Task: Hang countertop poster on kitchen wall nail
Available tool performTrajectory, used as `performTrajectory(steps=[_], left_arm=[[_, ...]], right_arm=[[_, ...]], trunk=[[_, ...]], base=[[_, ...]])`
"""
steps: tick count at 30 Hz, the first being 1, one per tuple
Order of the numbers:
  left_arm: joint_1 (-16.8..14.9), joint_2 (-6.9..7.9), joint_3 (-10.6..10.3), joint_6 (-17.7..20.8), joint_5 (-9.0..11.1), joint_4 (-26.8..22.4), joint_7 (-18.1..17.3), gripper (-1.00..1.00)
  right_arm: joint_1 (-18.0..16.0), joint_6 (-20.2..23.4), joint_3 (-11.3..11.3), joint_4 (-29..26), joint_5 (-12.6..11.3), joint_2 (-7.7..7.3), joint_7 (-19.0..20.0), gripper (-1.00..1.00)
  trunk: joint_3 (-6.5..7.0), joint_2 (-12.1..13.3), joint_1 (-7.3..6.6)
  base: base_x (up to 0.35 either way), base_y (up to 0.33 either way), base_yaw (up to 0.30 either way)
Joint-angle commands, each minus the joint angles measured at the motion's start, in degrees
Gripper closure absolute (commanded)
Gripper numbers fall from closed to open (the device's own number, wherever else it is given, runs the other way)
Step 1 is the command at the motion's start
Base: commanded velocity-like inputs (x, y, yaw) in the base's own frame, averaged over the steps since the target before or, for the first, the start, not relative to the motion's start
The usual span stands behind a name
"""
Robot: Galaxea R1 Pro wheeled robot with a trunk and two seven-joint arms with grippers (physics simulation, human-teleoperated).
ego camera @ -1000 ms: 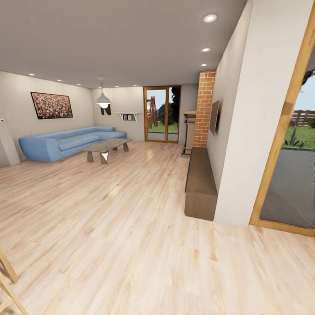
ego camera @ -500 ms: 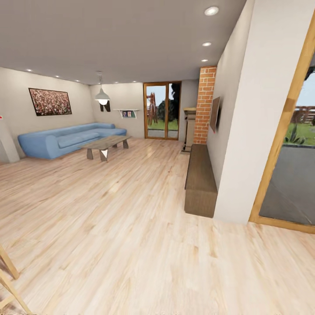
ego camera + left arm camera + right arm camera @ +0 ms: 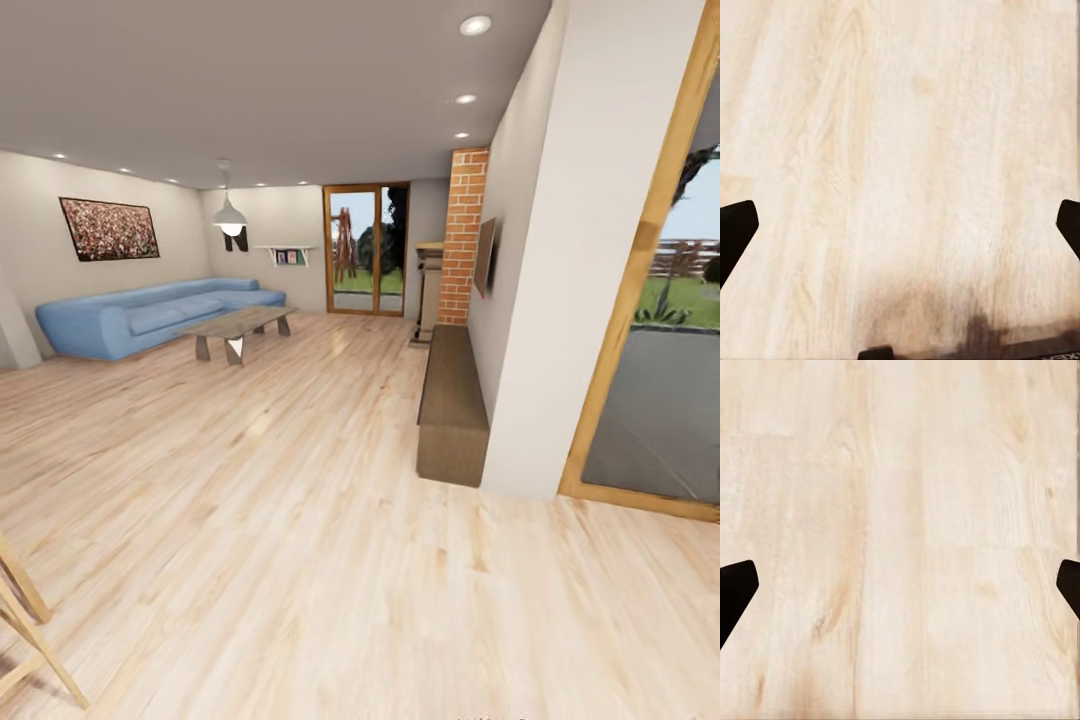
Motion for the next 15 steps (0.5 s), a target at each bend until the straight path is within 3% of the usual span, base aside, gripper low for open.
performTrajectory(steps=[1, 15], left_arm=[[0.0, 0.04, -0.1, -0.1, 0.0, -0.1, 0.0, -1.0], [0.1, 0.04, -0.1, -0.1, 0.0, 0.0, -0.1, -1.0]], right_arm=[[0.0, -0.2, -0.1, 0.1, 0.0, 0.02, 0.0, -1.0], [0.0, -0.2, -0.2, 0.1, 0.0, 0.01, 0.0, -1.0]], trunk=[[-0.05, 0.0, 0.0], [-0.06, 0.0, 0.0]], base=[[-0.019, 0.0, -0.192], [-0.004, 0.0, -0.266]])
